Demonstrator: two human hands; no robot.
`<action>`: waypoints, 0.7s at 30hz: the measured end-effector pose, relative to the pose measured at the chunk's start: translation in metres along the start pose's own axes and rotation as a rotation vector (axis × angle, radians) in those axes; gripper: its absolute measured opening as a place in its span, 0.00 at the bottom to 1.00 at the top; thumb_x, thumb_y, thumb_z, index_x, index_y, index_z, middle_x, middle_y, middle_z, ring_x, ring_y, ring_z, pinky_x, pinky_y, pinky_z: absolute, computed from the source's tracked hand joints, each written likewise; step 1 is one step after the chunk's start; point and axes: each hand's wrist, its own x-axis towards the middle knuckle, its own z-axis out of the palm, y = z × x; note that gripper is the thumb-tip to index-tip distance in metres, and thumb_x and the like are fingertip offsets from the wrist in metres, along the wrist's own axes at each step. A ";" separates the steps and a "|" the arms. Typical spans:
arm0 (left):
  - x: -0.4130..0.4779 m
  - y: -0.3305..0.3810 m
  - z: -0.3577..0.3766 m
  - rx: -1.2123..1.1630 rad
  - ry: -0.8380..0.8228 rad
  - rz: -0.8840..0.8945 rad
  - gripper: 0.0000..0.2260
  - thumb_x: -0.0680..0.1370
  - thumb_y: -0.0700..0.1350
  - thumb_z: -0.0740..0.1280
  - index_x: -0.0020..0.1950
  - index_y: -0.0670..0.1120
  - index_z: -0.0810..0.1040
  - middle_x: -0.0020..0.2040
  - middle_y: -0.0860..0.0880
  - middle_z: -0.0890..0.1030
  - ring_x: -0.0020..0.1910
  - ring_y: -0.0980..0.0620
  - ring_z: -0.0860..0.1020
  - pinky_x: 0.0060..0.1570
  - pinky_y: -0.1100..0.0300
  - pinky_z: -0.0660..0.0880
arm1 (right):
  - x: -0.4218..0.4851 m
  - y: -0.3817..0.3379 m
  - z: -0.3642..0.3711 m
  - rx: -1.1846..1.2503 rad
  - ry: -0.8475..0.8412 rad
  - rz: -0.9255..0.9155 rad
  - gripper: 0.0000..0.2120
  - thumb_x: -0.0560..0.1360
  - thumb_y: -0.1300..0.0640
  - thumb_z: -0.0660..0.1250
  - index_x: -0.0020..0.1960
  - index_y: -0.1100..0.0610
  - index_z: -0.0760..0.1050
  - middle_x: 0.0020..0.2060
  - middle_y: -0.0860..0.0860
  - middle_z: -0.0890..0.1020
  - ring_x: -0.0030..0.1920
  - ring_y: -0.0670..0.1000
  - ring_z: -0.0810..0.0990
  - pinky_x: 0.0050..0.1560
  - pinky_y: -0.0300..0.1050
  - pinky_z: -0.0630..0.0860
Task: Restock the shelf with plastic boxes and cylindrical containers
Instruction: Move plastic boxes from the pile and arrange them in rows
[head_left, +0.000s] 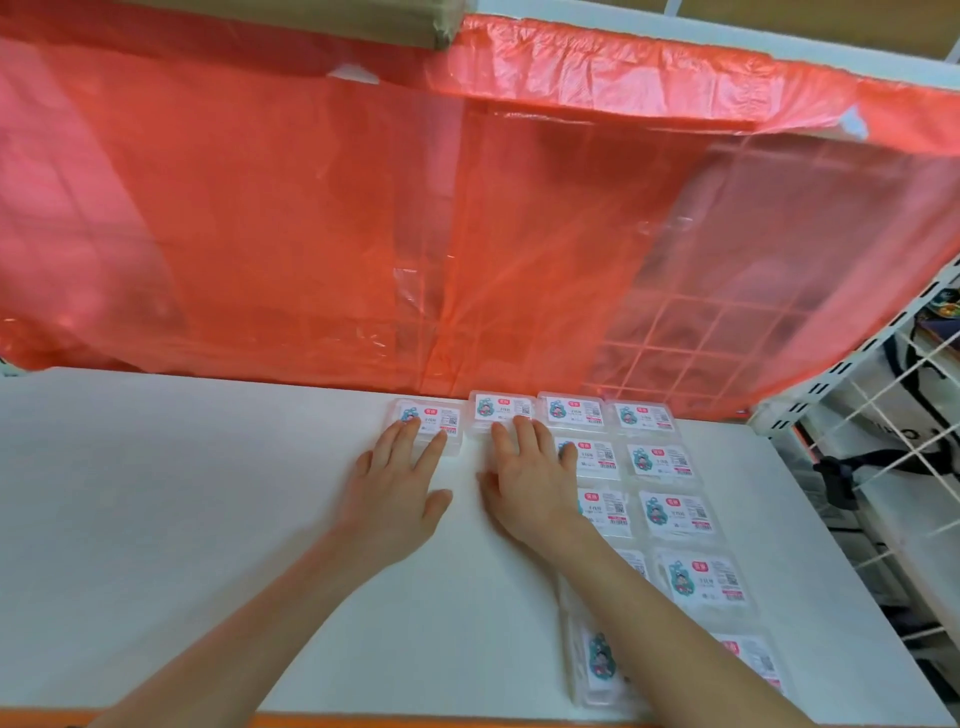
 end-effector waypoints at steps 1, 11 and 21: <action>0.002 0.000 0.000 -0.002 0.001 0.004 0.29 0.79 0.58 0.52 0.76 0.52 0.46 0.77 0.47 0.43 0.75 0.49 0.42 0.69 0.54 0.52 | 0.001 0.000 0.001 0.010 0.002 0.002 0.28 0.78 0.48 0.54 0.74 0.55 0.52 0.73 0.53 0.55 0.73 0.54 0.51 0.68 0.62 0.53; 0.027 -0.008 0.006 -0.017 0.029 0.038 0.29 0.78 0.59 0.53 0.76 0.53 0.47 0.76 0.47 0.45 0.74 0.49 0.45 0.69 0.53 0.53 | 0.005 0.000 0.000 0.032 0.008 0.023 0.25 0.77 0.48 0.56 0.72 0.54 0.56 0.71 0.53 0.58 0.71 0.54 0.54 0.67 0.61 0.54; 0.034 -0.007 0.006 -0.029 0.037 0.059 0.29 0.78 0.59 0.54 0.76 0.52 0.49 0.76 0.45 0.48 0.74 0.47 0.46 0.69 0.53 0.53 | 0.012 0.000 -0.003 0.002 0.003 0.032 0.23 0.77 0.49 0.56 0.70 0.55 0.58 0.70 0.53 0.59 0.70 0.56 0.55 0.66 0.61 0.55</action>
